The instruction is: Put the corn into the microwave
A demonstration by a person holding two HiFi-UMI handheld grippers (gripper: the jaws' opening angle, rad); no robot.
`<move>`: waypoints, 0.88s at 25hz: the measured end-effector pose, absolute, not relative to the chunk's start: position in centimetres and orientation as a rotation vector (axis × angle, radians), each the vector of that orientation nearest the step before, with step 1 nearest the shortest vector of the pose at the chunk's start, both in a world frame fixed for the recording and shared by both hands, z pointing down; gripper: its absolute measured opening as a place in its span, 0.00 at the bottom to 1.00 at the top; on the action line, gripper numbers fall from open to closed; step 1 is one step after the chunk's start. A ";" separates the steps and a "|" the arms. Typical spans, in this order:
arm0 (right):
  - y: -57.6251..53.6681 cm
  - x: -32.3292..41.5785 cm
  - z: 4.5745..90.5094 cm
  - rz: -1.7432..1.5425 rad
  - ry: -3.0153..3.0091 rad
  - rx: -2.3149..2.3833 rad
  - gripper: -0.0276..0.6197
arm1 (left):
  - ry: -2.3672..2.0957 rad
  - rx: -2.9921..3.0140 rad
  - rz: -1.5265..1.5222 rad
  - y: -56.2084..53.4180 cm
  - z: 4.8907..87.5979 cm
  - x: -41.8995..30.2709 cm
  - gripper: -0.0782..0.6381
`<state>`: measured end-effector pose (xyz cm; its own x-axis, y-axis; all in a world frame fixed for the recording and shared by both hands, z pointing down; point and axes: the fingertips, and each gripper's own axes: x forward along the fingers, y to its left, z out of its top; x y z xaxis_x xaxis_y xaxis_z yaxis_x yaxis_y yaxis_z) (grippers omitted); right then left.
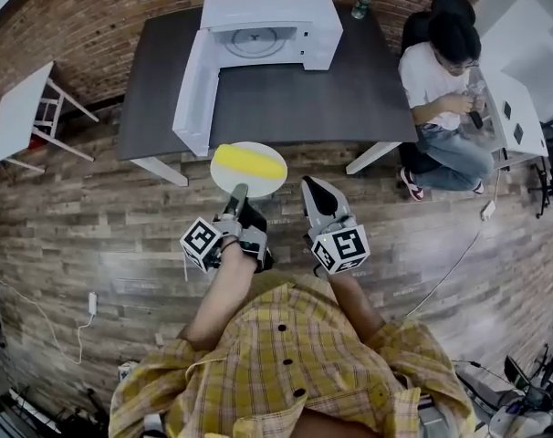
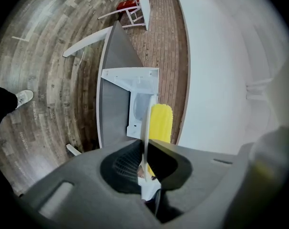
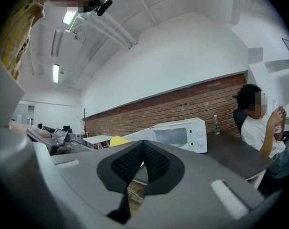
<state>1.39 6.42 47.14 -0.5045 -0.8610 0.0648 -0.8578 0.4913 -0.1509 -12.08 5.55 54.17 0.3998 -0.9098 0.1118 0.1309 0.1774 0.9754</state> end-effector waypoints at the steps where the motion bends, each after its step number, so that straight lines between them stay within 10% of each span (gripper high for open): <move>1: 5.0 1.2 46.9 -0.255 2.685 -1.566 0.04 | -0.866 1.148 -0.877 4.4 54.1 -12.4 0.15; 22: -9.1 0.0 46.7 -0.278 2.585 -1.789 0.04 | -0.840 1.129 -0.794 -8.8 56.4 -14.3 0.15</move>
<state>-0.05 -9.14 46.69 -0.3573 -0.9273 0.1112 -0.9298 0.3419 -0.1362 -14.28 -8.76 56.39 0.4647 -0.8707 0.1608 0.1115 0.2377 0.9649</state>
